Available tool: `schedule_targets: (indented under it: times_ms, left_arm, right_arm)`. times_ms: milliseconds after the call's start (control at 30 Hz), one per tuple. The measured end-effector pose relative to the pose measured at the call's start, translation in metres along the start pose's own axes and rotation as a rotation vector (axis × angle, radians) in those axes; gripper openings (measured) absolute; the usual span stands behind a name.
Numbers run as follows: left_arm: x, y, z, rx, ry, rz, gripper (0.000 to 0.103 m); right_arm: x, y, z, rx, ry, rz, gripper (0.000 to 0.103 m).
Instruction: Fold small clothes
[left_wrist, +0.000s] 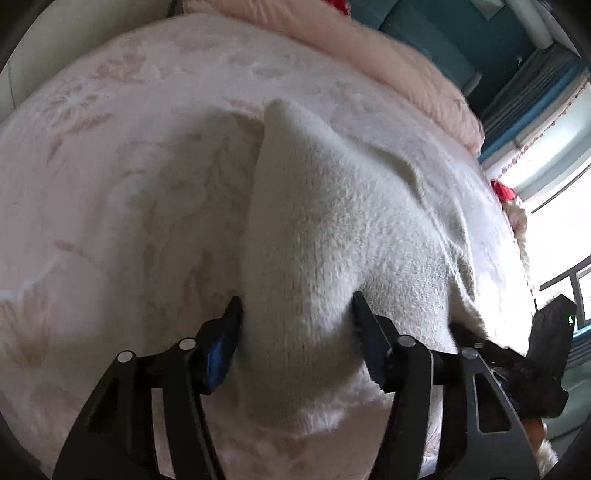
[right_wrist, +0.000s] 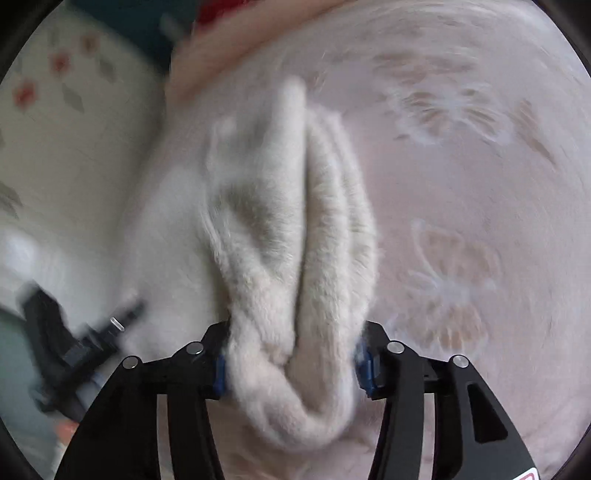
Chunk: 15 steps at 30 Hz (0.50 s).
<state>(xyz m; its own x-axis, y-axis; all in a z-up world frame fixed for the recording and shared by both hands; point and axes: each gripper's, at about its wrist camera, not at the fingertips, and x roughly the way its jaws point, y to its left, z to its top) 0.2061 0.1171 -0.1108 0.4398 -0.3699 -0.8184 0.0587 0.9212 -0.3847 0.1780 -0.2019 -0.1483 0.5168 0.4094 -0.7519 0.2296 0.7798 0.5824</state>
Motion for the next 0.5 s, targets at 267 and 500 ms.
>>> schedule_targets:
  times_ms: [267,500]
  left_arm:
    - [-0.023,-0.044,0.0,0.209,-0.029,0.18,0.06]
    - [-0.014,-0.044,0.0,0.202,-0.007,0.225,0.06]
  right_arm:
    - [-0.065,0.072,0.001,-0.268,-0.206,-0.118,0.004]
    - [-0.015,0.065,-0.021,-0.331,-0.034,-0.242,0.002]
